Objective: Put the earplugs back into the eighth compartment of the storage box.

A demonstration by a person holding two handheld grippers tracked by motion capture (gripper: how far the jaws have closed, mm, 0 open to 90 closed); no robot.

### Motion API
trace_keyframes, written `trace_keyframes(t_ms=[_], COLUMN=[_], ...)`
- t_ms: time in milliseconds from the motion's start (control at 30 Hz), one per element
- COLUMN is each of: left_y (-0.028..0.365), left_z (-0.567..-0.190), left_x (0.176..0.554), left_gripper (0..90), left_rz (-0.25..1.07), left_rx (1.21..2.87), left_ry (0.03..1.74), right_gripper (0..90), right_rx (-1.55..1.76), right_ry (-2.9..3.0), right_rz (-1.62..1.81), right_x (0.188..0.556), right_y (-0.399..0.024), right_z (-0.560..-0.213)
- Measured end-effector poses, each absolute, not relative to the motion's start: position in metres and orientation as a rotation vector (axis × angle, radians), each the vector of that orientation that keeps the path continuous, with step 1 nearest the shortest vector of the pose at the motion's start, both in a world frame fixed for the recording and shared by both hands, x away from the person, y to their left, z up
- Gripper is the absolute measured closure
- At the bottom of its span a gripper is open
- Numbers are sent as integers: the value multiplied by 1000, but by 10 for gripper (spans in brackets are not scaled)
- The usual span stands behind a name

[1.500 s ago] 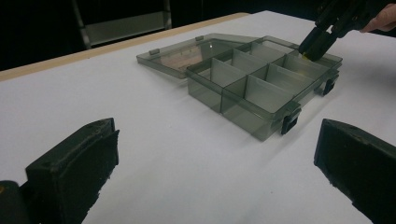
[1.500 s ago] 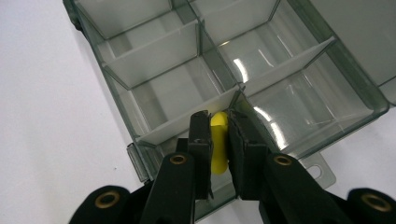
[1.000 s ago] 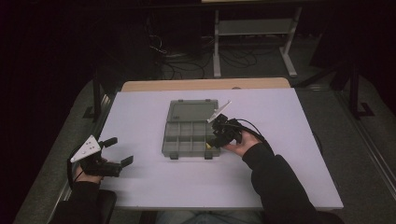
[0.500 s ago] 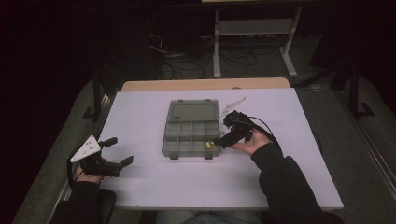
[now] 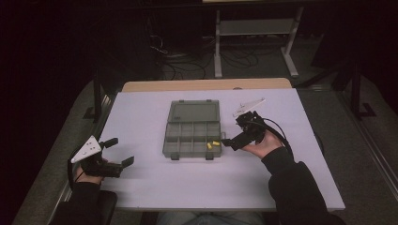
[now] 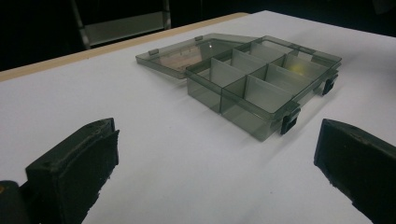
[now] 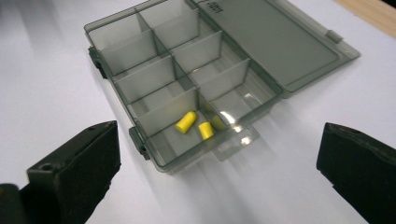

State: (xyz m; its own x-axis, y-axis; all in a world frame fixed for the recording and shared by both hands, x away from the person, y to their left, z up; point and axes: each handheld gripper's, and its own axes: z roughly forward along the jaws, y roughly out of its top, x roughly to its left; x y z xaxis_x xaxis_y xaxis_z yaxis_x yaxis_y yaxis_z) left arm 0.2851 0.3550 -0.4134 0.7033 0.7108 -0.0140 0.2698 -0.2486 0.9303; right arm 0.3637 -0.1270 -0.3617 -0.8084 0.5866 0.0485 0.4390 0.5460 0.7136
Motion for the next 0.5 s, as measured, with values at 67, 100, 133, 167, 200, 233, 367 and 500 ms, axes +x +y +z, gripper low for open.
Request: trace_keyframes(t_ms=[67,100,133,167,200,233,367,500], left_y=[355,355,355,355,355,355,355,355], left_z=[-413,-413,-413,-413,-413,-413,-413,-413], left_x=[285,285,285,286,286,286,286,286], left_gripper=[0,0,0,0,0,0,0,0], left_rz=[507,507,507,507,506,506,506,506], left_rx=[1826,1826,1825,1826,1824,1824,1824,1823], left_ry=[770,769,770,768,768,769,768,768], right_gripper=[0,0,0,0,0,0,0,0], right_rx=[873,880,880,880,884,884,900,899], right_ry=[2577,2572,2566,2560,2546,2546,2518,2485], right_rz=[1118,1121,1126,1131,1144,1144,1174,1197], right_x=[363,362,361,361,359,359,357,353], right_y=[-129,-131,-133,-135,-139,-139,-146,-152], right_z=[-362,-362,-362,-362,-362,-362,-363,-365])
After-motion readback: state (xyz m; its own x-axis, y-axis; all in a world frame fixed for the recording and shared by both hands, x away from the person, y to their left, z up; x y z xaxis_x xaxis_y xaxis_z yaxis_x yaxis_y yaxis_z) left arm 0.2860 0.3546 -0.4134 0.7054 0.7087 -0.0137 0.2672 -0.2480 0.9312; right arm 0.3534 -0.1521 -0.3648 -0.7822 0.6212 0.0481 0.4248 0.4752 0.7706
